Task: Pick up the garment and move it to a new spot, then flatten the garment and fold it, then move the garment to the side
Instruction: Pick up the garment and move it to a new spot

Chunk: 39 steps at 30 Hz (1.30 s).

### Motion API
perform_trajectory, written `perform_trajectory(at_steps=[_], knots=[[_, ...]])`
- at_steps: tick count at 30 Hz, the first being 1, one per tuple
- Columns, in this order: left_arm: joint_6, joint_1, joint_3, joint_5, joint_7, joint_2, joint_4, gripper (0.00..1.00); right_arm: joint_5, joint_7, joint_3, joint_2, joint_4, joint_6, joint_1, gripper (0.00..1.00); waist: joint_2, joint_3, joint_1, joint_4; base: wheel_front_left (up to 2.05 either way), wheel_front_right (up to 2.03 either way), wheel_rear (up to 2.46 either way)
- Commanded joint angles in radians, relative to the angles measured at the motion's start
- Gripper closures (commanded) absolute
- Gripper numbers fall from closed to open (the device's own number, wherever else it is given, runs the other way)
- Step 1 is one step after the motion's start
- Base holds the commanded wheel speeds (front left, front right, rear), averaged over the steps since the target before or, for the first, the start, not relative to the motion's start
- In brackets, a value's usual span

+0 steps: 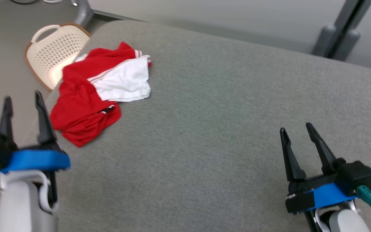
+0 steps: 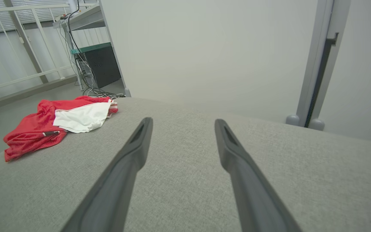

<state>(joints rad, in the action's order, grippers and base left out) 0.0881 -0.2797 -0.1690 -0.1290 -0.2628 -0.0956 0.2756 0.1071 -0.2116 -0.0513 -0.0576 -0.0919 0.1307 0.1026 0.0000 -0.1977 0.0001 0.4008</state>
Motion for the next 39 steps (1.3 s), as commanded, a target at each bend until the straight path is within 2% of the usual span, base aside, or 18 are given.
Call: perform_trajectory(at_steps=[1, 6, 8, 11, 19, 23, 31, 36, 39], knots=[[0.001, -0.082, -0.021, -0.01, -0.003, -0.022, 0.027, 0.0, -0.017, 0.009, -0.001, -0.011, 0.036, 0.0, 0.026, 0.0, 0.0, -0.076, -0.0001, -0.069, 0.0, 0.0, 0.0], [0.001, -0.213, -0.063, -0.023, -0.003, -0.066, 0.096, 0.0, -0.046, 0.03, 0.0, -0.022, 0.106, 0.0, 0.058, 0.0, 0.0, -0.152, -0.0001, -0.133, 0.0, 0.0, 0.0], [0.005, -0.3, -0.087, -0.02, -0.003, -0.116, 0.165, 0.0, -0.061, 0.045, 0.002, -0.023, 0.16, 0.0, 0.074, 0.0, 0.0, -0.205, -0.0001, -0.175, 0.0, 0.0, 0.0], [0.008, -0.351, -0.09, -0.012, -0.003, -0.143, 0.215, 0.0, -0.071, 0.052, 0.011, -0.025, 0.191, 0.0, 0.078, 0.0, 0.0, -0.233, -0.0001, -0.195, 0.0, 0.0, 0.0], [0.007, -0.514, -0.081, 0.004, 0.021, -0.245, 0.5, 0.0, -0.09, 0.075, 0.023, -0.029, 0.267, 0.0, 0.083, 0.0, 0.0, -0.318, -0.0001, -0.235, 0.0, 0.0, 0.0], [0.005, -0.578, -0.067, 0.002, 0.088, -0.269, 0.642, 0.0, -0.095, 0.081, 0.024, -0.033, 0.282, 0.0, 0.089, 0.0, 0.0, -0.336, -0.0001, -0.233, 0.0, 0.0, 0.0], [0.03, -0.646, -0.045, -0.033, 0.309, -0.279, 0.89, 0.0, -0.097, 0.094, 0.009, -0.043, 0.287, 0.0, 0.101, 0.0, 0.0, -0.325, -0.0001, -0.217, 0.0, 0.0, 0.0], [0.042, -0.651, -0.025, -0.063, 0.492, -0.274, 0.98, 0.0, -0.089, 0.1, -0.01, -0.044, 0.285, 0.0, 0.107, 0.0, 0.0, -0.312, -0.0001, -0.229, 0.0, 0.0, 0.0], [0.046, -0.65, -0.017, -0.082, 0.543, -0.264, 0.993, 0.0, -0.085, 0.098, -0.01, -0.044, 0.288, 0.0, 0.103, 0.0, 0.0, -0.307, -0.0001, -0.237, 0.0, 0.0, 0.0]])
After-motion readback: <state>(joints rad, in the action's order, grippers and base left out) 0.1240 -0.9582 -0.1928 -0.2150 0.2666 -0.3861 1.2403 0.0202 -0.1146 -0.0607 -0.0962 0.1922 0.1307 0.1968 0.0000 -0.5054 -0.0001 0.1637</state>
